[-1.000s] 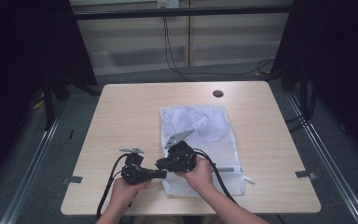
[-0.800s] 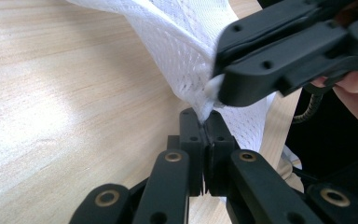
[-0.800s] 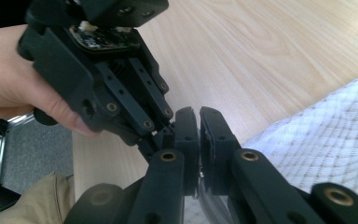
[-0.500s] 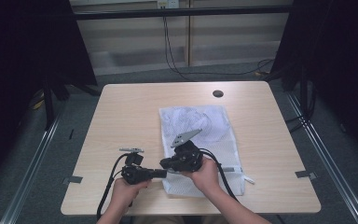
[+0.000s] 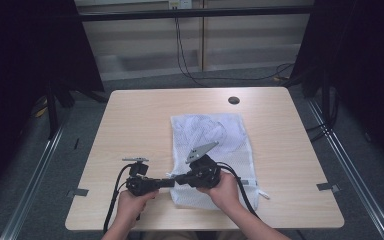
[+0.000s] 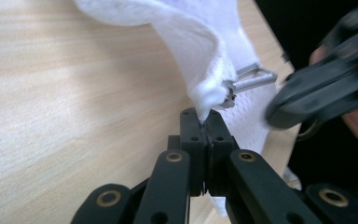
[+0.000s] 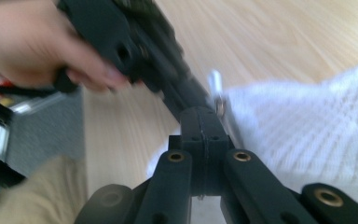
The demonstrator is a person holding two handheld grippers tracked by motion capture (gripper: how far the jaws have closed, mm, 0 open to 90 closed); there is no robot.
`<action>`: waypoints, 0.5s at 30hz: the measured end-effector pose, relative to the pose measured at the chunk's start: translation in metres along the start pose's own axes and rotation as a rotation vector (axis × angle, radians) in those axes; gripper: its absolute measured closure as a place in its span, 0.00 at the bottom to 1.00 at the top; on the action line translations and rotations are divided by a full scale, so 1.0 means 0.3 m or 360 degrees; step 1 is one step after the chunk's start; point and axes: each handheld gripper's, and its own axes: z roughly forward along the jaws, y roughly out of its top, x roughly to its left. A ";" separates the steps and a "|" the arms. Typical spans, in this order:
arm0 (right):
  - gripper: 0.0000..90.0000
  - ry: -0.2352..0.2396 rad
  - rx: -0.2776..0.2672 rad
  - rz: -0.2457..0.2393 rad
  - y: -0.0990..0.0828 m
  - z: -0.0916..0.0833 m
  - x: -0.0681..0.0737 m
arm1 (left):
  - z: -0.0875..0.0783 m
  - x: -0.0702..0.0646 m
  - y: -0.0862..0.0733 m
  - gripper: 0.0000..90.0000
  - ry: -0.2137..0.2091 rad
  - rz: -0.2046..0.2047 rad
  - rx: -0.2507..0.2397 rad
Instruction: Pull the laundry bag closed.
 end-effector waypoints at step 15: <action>0.82 -0.0101 -0.0110 0.0006 0.077 0.048 0.008 | 0.026 -0.024 -0.008 0.98 -0.0033 0.0064 0.0035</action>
